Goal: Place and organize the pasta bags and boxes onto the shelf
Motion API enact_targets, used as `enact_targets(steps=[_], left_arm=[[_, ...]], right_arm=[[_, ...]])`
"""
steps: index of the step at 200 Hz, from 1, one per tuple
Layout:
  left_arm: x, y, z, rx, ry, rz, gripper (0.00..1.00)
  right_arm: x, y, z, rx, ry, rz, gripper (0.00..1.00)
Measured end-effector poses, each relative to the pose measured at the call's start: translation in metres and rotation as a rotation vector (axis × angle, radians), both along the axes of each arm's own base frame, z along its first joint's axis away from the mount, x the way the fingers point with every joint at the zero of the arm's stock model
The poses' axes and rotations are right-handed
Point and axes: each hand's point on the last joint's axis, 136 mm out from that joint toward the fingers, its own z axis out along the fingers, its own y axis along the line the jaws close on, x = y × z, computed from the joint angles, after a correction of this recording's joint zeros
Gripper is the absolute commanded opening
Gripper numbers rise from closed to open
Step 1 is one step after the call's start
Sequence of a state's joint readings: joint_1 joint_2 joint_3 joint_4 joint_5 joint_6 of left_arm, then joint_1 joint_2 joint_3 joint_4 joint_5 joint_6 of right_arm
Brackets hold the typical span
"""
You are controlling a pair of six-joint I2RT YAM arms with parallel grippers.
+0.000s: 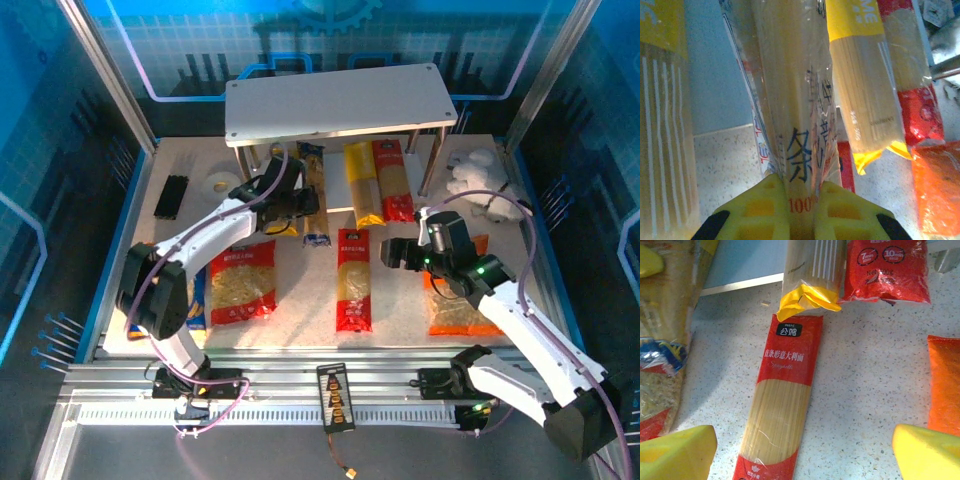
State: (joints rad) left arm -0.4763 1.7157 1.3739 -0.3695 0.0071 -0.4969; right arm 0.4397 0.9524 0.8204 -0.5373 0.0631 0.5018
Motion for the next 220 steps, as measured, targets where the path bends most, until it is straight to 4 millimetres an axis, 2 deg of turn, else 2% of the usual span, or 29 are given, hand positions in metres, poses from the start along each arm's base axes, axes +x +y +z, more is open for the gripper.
enact_targets(steps=[103,177,220], left_arm=[[0.061,0.008,-0.051,0.039,0.077,0.044,0.00],[0.071,0.008,-0.053,0.068,0.095,0.020,0.00],[0.071,0.009,-0.055,0.075,0.107,0.019,0.13]], right_arm=[[0.004,0.001,-0.005,-0.016,0.020,-0.004,0.91],[0.008,0.002,-0.006,-0.021,0.026,-0.002,0.92],[0.008,0.003,-0.008,-0.024,0.033,-0.001,0.91]])
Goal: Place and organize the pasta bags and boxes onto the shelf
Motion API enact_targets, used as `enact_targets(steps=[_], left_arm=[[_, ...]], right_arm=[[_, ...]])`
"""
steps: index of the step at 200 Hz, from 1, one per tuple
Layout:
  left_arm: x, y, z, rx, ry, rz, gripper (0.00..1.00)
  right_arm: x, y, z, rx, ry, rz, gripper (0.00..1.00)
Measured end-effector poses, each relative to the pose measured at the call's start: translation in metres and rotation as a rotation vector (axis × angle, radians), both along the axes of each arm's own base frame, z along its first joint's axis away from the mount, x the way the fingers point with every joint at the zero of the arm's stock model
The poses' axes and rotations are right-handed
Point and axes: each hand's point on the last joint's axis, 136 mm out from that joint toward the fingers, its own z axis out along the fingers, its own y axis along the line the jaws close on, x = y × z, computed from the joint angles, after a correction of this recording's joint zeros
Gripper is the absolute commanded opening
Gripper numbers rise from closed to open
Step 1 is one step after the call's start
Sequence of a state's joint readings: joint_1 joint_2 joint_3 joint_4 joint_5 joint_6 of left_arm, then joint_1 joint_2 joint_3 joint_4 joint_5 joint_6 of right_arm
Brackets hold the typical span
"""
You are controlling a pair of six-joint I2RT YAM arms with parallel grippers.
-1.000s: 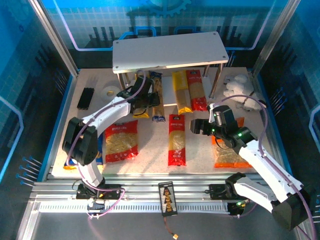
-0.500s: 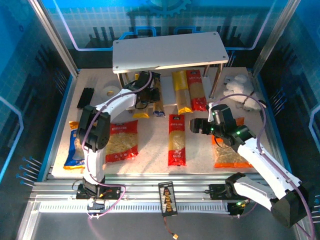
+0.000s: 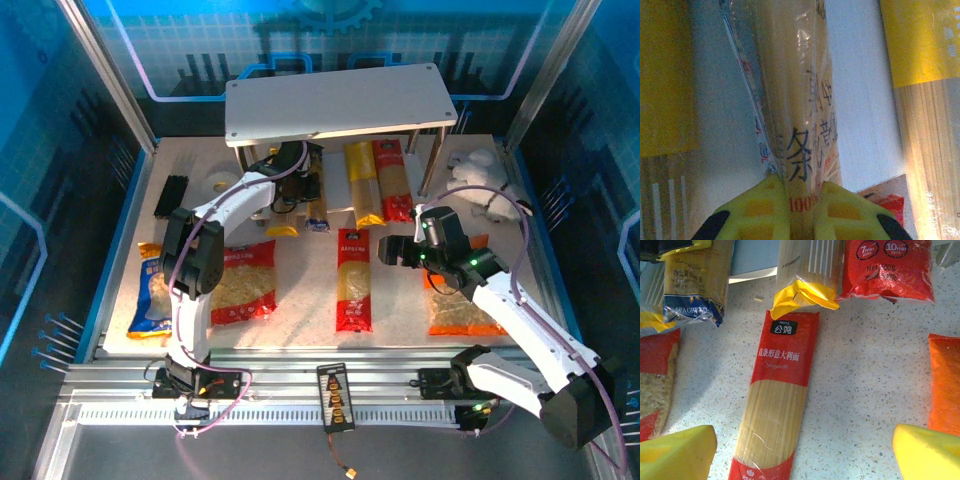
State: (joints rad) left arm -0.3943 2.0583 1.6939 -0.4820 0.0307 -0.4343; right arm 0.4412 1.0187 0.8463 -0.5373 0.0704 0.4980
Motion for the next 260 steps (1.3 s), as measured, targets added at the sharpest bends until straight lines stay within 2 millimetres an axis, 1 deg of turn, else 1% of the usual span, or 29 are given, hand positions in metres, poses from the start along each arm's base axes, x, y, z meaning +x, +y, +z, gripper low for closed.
enact_targets(steps=[9,18,23,45,141,178,216,226,245,260], left_arm=[[0.000,0.000,0.000,0.001,0.002,0.000,0.18],[0.000,0.000,-0.001,0.005,0.002,-0.003,0.29],[0.000,0.001,-0.001,0.007,0.003,0.001,0.33],[0.003,0.007,-0.001,0.020,-0.005,0.002,0.41],[0.004,0.012,0.000,0.031,-0.012,0.011,0.51],[-0.006,0.016,0.000,0.047,-0.008,-0.002,0.52],[-0.024,0.023,0.000,0.075,-0.002,-0.023,0.51],[-0.029,0.023,0.006,0.081,-0.015,-0.028,0.51],[-0.040,0.020,0.036,0.080,-0.080,-0.042,0.51],[-0.058,0.013,0.060,0.086,-0.140,-0.070,0.51]], right_arm=[[0.000,0.001,0.000,0.000,0.000,0.002,0.91],[-0.001,0.001,0.000,-0.001,0.000,0.004,0.92],[-0.001,0.001,0.000,0.000,0.000,0.004,0.91],[-0.001,0.001,0.000,0.000,0.000,0.004,0.91],[-0.001,0.001,0.000,0.000,0.000,0.004,0.91],[-0.002,0.004,0.000,-0.001,0.001,0.015,0.91],[-0.006,0.011,-0.005,-0.014,0.018,0.038,0.91],[-0.008,0.013,-0.009,-0.024,0.030,0.046,0.91],[-0.013,0.018,-0.017,-0.046,0.057,0.061,0.92],[-0.018,0.024,-0.022,-0.058,0.074,0.077,0.92]])
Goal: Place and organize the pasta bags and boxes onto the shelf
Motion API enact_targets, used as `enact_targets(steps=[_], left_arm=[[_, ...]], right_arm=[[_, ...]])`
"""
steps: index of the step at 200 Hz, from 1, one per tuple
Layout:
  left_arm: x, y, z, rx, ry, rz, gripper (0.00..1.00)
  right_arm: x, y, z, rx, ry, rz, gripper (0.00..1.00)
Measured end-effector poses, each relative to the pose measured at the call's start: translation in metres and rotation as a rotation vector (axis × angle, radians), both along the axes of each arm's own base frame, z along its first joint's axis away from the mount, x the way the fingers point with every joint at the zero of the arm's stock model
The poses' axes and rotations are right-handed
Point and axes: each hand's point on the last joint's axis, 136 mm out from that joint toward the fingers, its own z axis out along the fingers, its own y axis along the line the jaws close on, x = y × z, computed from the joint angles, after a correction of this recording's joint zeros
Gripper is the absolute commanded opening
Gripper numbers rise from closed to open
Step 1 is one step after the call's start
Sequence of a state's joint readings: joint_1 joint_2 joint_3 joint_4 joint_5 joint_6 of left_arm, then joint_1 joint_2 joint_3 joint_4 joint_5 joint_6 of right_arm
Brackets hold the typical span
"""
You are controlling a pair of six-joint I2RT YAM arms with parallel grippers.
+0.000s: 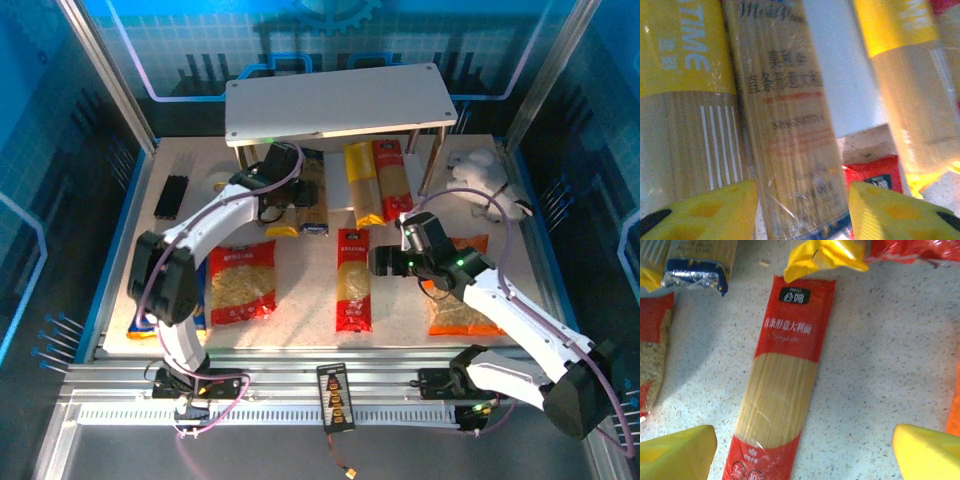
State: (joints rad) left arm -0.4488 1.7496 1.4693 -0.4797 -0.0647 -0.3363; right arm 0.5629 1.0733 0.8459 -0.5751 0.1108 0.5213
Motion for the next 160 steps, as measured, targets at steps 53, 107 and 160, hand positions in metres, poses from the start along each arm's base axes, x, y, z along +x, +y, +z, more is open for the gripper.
enact_targets(steps=[53,107,160], left_arm=[[-0.103,-0.033,0.046,-0.026,-0.188,-0.137,0.51],[-0.186,0.005,-0.043,0.059,-0.064,-0.117,0.51],[-0.215,0.035,-0.090,0.093,-0.004,-0.050,0.51]], right_arm=[[-0.021,0.015,-0.031,-0.030,0.071,0.027,0.92],[-0.037,0.028,-0.075,-0.121,0.182,0.028,0.94],[-0.038,0.040,-0.113,-0.213,0.269,0.010,0.98]])
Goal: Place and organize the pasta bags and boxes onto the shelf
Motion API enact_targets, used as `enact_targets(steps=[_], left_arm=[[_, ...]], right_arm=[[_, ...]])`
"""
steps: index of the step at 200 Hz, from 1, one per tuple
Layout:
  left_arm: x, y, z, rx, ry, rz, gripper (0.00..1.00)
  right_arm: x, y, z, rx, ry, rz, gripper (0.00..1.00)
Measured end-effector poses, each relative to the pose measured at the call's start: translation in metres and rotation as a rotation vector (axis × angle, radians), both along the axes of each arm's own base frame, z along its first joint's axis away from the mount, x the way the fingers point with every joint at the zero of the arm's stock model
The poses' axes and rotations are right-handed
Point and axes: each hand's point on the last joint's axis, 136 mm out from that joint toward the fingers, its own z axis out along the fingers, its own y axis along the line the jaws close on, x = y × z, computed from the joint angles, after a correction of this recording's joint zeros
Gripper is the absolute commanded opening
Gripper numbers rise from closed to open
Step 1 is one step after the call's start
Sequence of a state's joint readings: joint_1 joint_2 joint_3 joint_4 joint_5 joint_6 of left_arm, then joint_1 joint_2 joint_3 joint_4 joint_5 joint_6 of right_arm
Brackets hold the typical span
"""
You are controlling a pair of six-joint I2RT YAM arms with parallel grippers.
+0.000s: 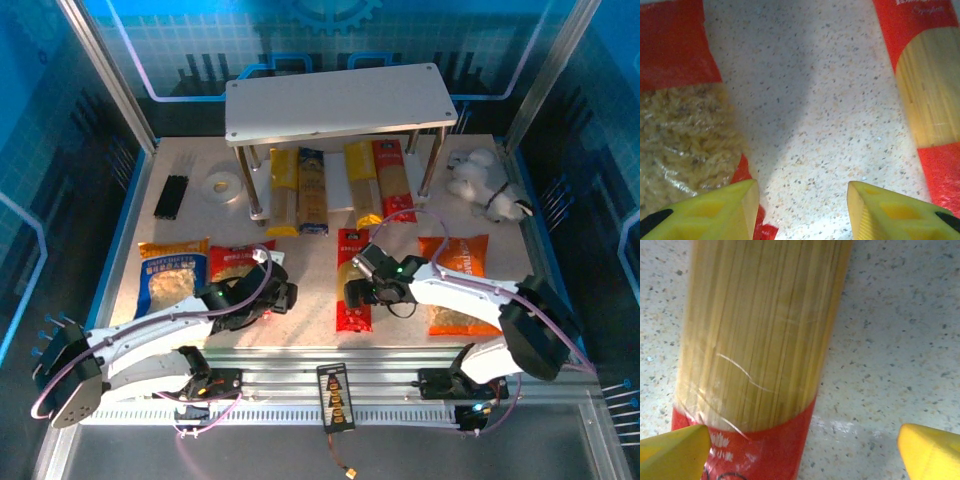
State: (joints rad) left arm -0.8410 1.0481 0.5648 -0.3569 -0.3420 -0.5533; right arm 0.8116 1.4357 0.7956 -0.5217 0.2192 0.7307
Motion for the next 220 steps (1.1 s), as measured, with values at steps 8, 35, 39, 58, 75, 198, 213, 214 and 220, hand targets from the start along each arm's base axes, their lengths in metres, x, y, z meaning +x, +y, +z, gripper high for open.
enact_targets(steps=[8,35,39,58,75,198,213,214,220], left_arm=[[-0.001,0.001,0.000,-0.006,-0.004,0.004,0.51],[0.001,0.001,0.013,-0.047,-0.047,0.023,0.52],[0.002,0.001,0.015,-0.053,-0.053,0.024,0.51],[0.004,0.001,0.023,-0.071,-0.079,0.031,0.52],[0.004,0.002,0.026,-0.079,-0.090,0.034,0.52],[-0.002,0.014,0.017,-0.073,-0.103,0.050,0.55],[-0.002,0.014,0.017,-0.073,-0.104,0.050,0.55],[-0.002,0.014,0.017,-0.073,-0.104,0.050,0.55],[-0.002,0.014,0.017,-0.073,-0.104,0.050,0.55]], right_arm=[[0.002,0.003,-0.002,0.001,0.002,-0.005,0.98],[0.010,0.015,-0.005,0.024,-0.006,-0.016,1.00],[0.010,0.017,-0.005,0.028,-0.006,-0.015,1.00],[0.016,0.027,-0.006,0.044,-0.008,-0.015,1.00],[0.022,0.034,-0.007,0.048,-0.008,-0.018,1.00],[0.035,0.036,-0.027,-0.007,0.006,-0.086,0.81],[0.035,0.036,-0.027,-0.005,0.006,-0.089,0.69],[0.035,0.036,-0.027,-0.006,0.006,-0.087,0.68],[0.035,0.037,-0.027,-0.003,0.007,-0.087,0.65]])
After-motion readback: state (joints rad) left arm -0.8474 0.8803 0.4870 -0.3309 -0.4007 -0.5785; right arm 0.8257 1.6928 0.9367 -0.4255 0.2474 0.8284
